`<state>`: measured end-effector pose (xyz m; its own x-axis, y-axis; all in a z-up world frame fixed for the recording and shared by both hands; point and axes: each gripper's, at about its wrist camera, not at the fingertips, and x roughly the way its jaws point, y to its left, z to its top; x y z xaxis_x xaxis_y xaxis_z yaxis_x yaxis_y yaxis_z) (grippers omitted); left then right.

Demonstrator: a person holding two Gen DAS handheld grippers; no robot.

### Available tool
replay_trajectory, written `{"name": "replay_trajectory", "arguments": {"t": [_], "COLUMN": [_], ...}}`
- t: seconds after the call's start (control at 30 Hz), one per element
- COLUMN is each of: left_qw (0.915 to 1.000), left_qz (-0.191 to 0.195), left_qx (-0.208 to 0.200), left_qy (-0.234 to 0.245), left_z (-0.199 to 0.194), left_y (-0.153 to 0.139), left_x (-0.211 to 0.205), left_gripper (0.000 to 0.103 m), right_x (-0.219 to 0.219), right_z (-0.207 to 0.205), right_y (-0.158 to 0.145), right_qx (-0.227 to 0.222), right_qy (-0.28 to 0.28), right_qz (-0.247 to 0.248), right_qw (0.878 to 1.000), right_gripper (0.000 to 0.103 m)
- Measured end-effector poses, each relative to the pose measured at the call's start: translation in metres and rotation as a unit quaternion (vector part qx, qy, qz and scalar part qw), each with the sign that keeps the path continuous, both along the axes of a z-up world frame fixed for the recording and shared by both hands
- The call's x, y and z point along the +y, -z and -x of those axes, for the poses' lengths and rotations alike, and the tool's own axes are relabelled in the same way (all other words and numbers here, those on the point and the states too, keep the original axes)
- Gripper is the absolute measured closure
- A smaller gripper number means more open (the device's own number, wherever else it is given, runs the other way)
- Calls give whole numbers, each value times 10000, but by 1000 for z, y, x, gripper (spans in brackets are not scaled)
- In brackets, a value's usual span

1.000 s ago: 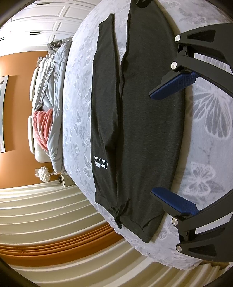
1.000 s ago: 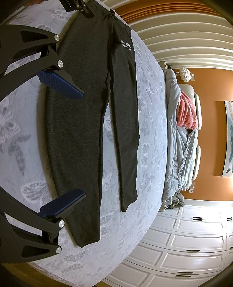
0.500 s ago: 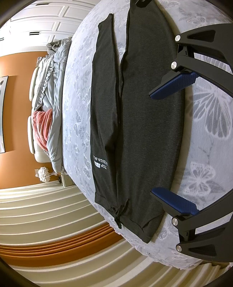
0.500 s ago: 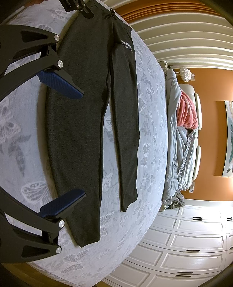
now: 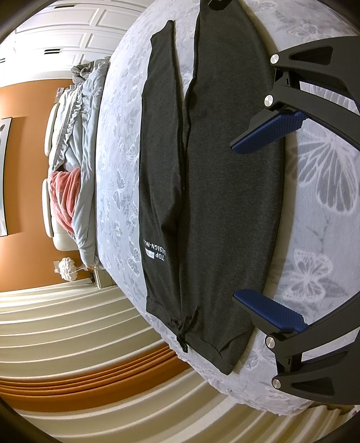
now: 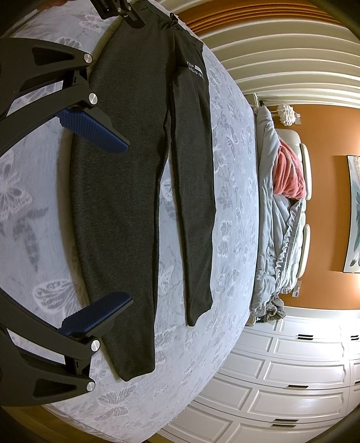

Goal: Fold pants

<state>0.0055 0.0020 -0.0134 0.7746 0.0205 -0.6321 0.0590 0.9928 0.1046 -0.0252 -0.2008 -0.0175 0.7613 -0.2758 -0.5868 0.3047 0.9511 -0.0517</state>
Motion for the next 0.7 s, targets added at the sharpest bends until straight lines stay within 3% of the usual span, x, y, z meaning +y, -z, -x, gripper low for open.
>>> {"name": "replay_trajectory", "arguments": {"t": [0.17,0.3,0.43,0.53,0.7], "left_qw": [9999,9975,9871,9811,9692], "left_qz": [92,565,1251,1340,1525], "left_qx": [84,408,919,1044,1234], "left_qy": [25,-93,-397,-926,-1486], "left_z": [-2,-29,-94,-153,-248], "left_y": [-1,-10,-25,-29,-14], "left_x": [3,36,104,156,220], "left_gripper": [6,6,6,6,6], "right_x": [-2,-38,-120,-187,-274], "right_z": [-1,-15,-46,-80,-144], "right_y": [0,-9,-25,-19,11], "right_qx": [25,203,379,545,708], "right_qy": [12,130,525,1015,1341], "right_qz": [35,1,-300,-419,-914], "right_qw": [10000,9997,9975,9925,9842], "right_gripper": [5,5,5,5,5]}}
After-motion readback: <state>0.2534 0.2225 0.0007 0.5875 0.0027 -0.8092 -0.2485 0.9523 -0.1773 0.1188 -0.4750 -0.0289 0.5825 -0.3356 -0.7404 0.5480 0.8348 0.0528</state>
